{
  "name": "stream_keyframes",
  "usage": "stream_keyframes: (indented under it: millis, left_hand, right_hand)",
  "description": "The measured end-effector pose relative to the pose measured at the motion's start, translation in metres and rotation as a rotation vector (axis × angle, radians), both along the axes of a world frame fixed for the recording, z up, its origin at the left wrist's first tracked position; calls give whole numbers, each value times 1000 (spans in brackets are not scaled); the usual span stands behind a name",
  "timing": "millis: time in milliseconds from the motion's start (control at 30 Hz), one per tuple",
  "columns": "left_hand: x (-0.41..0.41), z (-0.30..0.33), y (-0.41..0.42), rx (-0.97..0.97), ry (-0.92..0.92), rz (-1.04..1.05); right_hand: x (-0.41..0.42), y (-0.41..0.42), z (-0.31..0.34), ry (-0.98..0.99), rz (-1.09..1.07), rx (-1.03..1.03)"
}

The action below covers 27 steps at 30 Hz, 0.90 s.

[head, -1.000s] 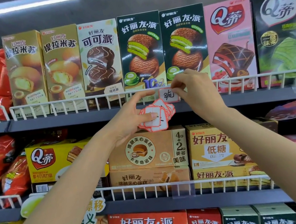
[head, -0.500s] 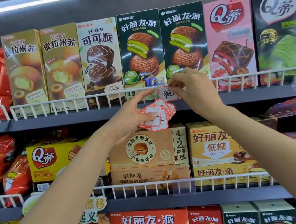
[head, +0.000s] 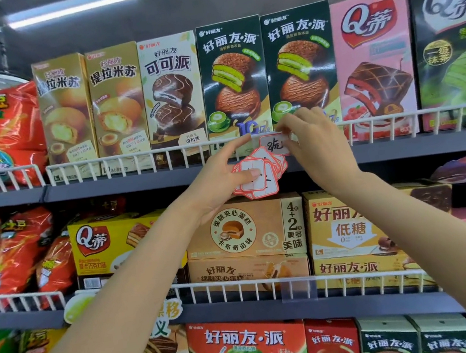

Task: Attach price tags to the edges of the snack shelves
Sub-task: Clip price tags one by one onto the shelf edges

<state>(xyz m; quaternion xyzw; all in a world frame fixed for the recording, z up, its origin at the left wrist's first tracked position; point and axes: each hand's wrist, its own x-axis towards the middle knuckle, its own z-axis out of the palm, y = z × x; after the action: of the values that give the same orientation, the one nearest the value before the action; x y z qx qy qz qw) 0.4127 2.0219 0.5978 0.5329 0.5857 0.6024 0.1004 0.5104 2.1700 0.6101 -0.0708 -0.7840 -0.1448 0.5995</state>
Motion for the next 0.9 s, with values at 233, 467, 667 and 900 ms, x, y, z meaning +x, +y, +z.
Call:
stream_keyframes:
  millis: [233,467,667,900]
  left_hand:
    - [11,-8,-13,111,6,307]
    - [15,-27,-69,63,95,531]
    - [5,-37,-149,49,335,789]
    - [-44,-48,-267,32,266,935]
  right_hand:
    - [6,-22,-9,-107,264,-252]
    - [-5,-71,-24,-421,1063,-980]
    - [-39,-139,-32,-474,1208,-996]
    - [-107,-255,-40,-511,1323,-1033]
